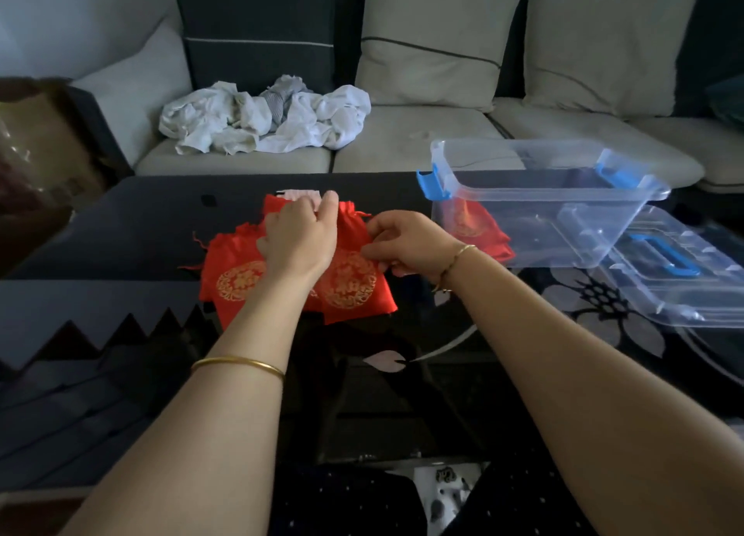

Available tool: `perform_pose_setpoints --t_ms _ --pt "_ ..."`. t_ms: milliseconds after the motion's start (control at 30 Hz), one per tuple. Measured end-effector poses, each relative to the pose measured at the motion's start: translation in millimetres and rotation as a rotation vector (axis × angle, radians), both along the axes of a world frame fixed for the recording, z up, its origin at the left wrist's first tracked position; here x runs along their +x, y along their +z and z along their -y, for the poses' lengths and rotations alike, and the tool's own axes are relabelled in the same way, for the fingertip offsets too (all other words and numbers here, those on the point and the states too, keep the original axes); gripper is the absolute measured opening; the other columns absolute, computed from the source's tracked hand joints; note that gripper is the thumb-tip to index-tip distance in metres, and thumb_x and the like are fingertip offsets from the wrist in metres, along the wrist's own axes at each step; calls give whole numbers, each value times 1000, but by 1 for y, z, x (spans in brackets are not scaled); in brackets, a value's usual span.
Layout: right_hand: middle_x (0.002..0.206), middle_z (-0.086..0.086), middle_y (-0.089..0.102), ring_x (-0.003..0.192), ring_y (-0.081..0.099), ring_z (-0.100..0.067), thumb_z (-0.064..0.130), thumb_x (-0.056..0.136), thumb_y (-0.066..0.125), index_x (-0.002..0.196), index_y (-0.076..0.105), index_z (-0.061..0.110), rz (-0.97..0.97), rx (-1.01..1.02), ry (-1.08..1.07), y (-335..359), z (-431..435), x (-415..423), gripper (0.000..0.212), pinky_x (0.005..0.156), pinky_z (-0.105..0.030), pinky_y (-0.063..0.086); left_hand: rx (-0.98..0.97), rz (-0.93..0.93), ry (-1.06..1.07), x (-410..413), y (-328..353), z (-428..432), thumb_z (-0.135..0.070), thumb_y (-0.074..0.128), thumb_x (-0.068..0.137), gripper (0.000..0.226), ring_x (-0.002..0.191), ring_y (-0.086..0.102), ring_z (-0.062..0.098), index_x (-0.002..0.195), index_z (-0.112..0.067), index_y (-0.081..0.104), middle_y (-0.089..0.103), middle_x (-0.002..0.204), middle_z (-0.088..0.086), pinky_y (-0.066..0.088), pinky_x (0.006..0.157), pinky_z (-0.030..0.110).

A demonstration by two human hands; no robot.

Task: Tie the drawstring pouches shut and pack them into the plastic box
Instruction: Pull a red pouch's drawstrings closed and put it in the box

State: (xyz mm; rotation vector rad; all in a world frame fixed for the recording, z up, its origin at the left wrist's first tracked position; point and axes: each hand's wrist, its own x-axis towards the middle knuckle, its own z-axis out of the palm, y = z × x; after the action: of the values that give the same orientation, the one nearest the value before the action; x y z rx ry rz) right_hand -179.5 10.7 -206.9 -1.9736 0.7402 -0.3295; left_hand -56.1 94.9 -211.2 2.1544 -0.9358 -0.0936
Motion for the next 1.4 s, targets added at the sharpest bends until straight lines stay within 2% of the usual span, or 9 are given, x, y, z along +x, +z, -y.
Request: perform_pose_setpoints --t_ms 167,300,433,600,767,967,1134,1300,1400 --pt "71 -4 61 55 58 -9 2 84 64 85 60 16 110 -18 -223 8 25 -71 14 54 -19 53 -94 -329 -430 -30 5 20 -56 42 91 35 93 53 6 90 -25 58 56 90 -14 40 85 27" --pt "68 -11 60 43 59 -5 -7 83 61 100 58 1 187 53 -385 -6 37 -103 18 48 -17 53 -93 -139 -629 -51 1 36 -30 64 87 3 86 56 -4 89 -29 63 61 88 -20 41 75 14" --pt "68 -11 60 47 63 -12 -6 85 52 84 51 9 87 146 -432 -17 44 -112 15 48 -27 54 -113 -5 -623 -68 1 48 -12 63 84 15 77 55 -5 85 -27 64 60 80 -19 38 67 8" --pt "82 -11 65 50 67 -14 -1 85 50 112 42 22 120 163 -437 -20 49 -116 37 47 -26 52 -89 46 -632 -74 1 54 -13 63 86 14 81 54 -2 86 -27 64 60 82 -18 38 71 16" --pt "75 -7 66 50 65 -7 6 91 54 83 60 12 94 43 -383 -22 52 -120 11 45 -17 51 -77 18 -601 -69 0 52 -19 66 84 11 84 56 -2 93 -27 64 62 88 -16 40 69 14" --pt "90 -12 68 71 68 -22 10 90 58 81 61 13 138 -26 -472 -17 53 -126 11 56 -25 56 -12 23 -496 -62 2 45 -13 66 84 11 78 61 10 92 -20 67 64 81 -8 48 71 27" --pt "75 -7 65 59 63 -15 10 92 55 82 62 9 112 -115 -549 -16 56 -128 12 56 -24 54 2 36 -420 -57 6 40 -12 61 89 11 82 61 16 93 -14 70 63 81 -4 48 75 30" --pt "72 -12 68 65 65 -22 6 87 57 84 70 5 34 -359 -624 -17 59 -133 13 69 -34 57 -18 81 -354 -49 5 35 -11 58 90 14 69 52 3 92 -9 72 56 74 -12 39 61 19" --pt "67 -11 66 57 65 -19 -1 87 55 80 64 6 58 -326 -612 -14 58 -133 12 59 -30 58 -36 109 -287 -44 4 33 -11 59 90 16 72 52 7 87 -4 72 56 73 -11 39 64 23"
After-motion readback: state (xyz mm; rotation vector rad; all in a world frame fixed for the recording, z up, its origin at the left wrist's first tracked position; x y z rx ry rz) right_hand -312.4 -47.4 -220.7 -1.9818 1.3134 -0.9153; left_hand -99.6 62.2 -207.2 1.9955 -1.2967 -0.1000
